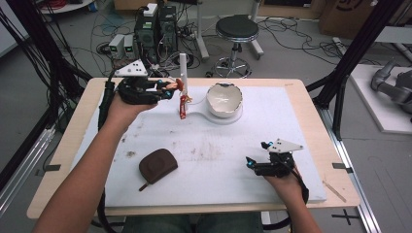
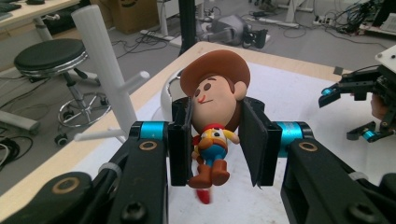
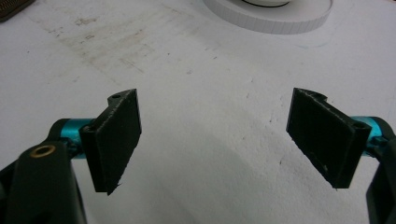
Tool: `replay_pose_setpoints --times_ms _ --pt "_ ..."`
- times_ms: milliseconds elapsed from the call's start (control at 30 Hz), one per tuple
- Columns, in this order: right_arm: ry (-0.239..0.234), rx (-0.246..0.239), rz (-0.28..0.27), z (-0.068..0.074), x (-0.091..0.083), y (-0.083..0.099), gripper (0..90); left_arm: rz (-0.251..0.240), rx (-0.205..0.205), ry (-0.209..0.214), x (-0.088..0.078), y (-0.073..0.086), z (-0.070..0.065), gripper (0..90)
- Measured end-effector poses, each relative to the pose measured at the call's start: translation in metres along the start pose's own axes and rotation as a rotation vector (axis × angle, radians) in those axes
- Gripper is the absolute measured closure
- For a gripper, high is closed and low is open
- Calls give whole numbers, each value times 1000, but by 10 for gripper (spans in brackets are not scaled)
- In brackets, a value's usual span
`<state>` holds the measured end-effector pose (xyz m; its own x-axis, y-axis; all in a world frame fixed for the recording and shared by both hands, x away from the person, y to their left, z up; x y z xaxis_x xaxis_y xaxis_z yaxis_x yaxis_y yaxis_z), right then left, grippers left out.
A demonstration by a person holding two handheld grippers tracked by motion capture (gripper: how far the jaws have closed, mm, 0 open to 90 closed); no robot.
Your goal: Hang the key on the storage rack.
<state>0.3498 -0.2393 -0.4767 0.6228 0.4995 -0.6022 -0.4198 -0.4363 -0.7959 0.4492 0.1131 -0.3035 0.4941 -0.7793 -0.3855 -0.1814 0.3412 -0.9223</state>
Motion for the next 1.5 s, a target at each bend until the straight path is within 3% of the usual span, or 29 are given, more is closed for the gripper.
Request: replay_pose_setpoints --times_ms 333,633,900,1300,1333,1400,1500 --pt "-1 -4 1 1 1 0 180 -21 -13 18 6 -17 11 655" --pt "-9 -2 12 0 4 2 180 -41 -36 -5 3 -27 36 654" --pt "-8 -2 17 0 4 2 180 -32 -57 -32 7 -23 50 654" --pt "-5 -2 15 0 3 3 180 -25 -66 -70 17 -20 55 649" --pt "-4 -2 14 -1 3 3 180 -38 -70 -80 16 -20 55 632" --pt "-5 -4 14 -1 3 3 179 -39 -80 -108 14 -20 56 511" --pt "-7 -2 15 0 3 3 180 -41 -99 -115 10 -17 56 462"
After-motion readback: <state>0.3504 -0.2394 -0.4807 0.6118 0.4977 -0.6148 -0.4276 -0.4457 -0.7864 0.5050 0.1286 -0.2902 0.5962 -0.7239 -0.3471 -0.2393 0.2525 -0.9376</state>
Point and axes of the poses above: each handheld gripper's, and its own axes: x roughly forward along the jaws, y roughly out of its underside, z roughly to its left, the point moved 7 cm from there along x, roughly forward along the jaws, and after that the axes turned 2 degrees about z, right-handed, at the moved point
